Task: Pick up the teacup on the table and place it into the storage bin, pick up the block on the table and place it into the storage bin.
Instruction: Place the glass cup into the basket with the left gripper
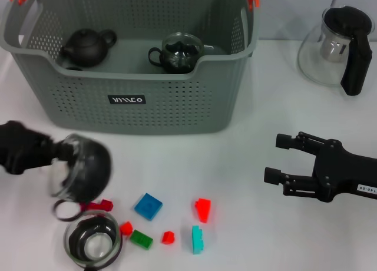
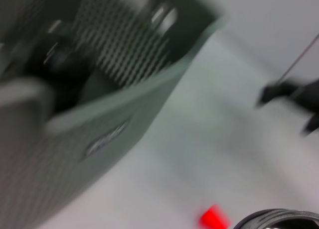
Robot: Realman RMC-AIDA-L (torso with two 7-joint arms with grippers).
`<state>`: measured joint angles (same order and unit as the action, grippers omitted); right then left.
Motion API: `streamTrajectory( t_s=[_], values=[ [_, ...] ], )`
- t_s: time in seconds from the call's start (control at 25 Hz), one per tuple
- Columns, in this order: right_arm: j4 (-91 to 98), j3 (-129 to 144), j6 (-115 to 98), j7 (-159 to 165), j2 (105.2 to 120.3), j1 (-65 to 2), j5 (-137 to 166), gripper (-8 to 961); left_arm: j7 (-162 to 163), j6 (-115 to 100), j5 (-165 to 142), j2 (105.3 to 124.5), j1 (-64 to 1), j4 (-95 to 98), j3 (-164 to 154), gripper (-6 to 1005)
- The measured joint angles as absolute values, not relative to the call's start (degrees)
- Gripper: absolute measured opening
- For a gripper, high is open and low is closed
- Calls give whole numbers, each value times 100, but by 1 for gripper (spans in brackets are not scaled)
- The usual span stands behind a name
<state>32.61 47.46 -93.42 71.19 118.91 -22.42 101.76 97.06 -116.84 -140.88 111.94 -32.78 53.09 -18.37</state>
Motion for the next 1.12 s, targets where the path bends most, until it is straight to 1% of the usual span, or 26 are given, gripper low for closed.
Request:
streamTrajectory(
  t_s=[0.2, 0.28, 0.4, 0.44, 0.52, 0.56, 0.6, 0.76, 0.84, 1.0, 1.12],
  values=[
    [3261, 4746, -9328, 7113, 11884, -2261, 10181, 926, 9604, -11767, -12924, 11345, -3266, 4821, -1748, 41],
    [3261, 4746, -9331, 7118, 11864, -2271, 10181, 926, 9871, -11684, -12343, 11402, -3374, 4717, -1732, 41],
    [3261, 4746, -9347, 7122, 11850, -2280, 10184, 926, 10468, -11204, -11470, 11425, -3659, 4665, -1605, 41],
    [3261, 4746, -9349, 7123, 11850, -2284, 10185, 926, 10468, -11204, -11470, 11425, -3659, 4665, -1605, 41],
    [3261, 4747, -9348, 7146, 11849, -2285, 10187, 926, 10802, -10790, -11185, 11381, -3826, 4717, -1652, 41],
    [3261, 4748, -9341, 7168, 11848, -2285, 10187, 926, 11135, -10386, -11110, 11296, -3995, 4807, -1758, 41],
    [3261, 4753, -9331, 7196, 11848, -2285, 10187, 926, 11135, -10386, -11110, 11296, -3995, 4807, -1758, 41],
    [3261, 4754, -9329, 7236, 11841, -2285, 10188, 926, 12380, -9298, -11569, 10990, -4379, 5294, -2662, 40],
    [3261, 4748, -9328, 7242, 11839, -2285, 10187, 926, 12955, -8862, -12221, 10888, -4605, 5582, -3215, 40],
    [3261, 4749, -9323, 7246, 11841, -2303, 10187, 926, 13677, -8293, -13673, 10846, -5146, 5793, -4085, 40],
    [3261, 4747, -9322, 7247, 11849, -2313, 10187, 926, 14031, -7792, -14539, 10912, -5495, 5610, -4775, 40]
  ],
)
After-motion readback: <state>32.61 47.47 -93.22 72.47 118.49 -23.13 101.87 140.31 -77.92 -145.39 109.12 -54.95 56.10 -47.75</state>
